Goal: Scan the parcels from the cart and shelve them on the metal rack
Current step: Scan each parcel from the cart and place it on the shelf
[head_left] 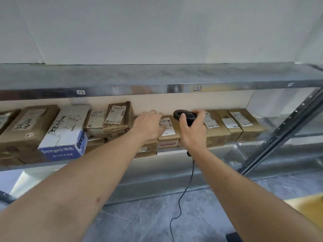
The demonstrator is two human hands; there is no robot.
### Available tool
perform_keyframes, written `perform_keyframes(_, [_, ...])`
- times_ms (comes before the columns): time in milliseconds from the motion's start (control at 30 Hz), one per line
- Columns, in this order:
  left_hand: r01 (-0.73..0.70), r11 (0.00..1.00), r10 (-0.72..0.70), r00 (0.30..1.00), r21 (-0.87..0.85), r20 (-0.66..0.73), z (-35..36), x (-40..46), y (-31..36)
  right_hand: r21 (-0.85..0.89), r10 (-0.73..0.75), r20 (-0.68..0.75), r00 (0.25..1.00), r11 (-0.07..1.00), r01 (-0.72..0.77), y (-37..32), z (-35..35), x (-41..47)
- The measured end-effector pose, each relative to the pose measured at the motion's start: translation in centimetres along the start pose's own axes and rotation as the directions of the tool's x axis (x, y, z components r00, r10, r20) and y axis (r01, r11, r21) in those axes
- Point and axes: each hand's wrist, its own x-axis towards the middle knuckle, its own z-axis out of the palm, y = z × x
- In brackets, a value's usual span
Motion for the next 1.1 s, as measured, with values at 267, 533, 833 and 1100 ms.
perform_keyframes(267, [-0.253,0.967,0.253,0.966,-0.002,-0.050,-1.4,-1.3,13.1,-0.003,0.013,-0.226,0.974,1.000,-0.014,2.9,-11.7,-2.9])
perform_keyframes(533, [-0.425,0.905,0.425,0.902,0.015,-0.076,-1.8,-5.1,26.4,-0.048,0.038,-0.448,0.893,0.997,-0.066,5.9,-24.6,-7.6])
perform_keyframes(833, [-0.597,0.801,0.594,0.801,-0.028,-0.074,-0.9,-10.1,40.6,-0.089,0.073,-0.615,0.785,0.983,-0.161,10.2,-37.8,-14.3])
perform_keyframes(1100, [-0.721,0.691,0.722,0.692,-0.056,-0.013,2.3,-11.7,52.1,-0.057,0.166,-0.770,0.617,0.944,-0.325,15.6,-46.5,-17.4])
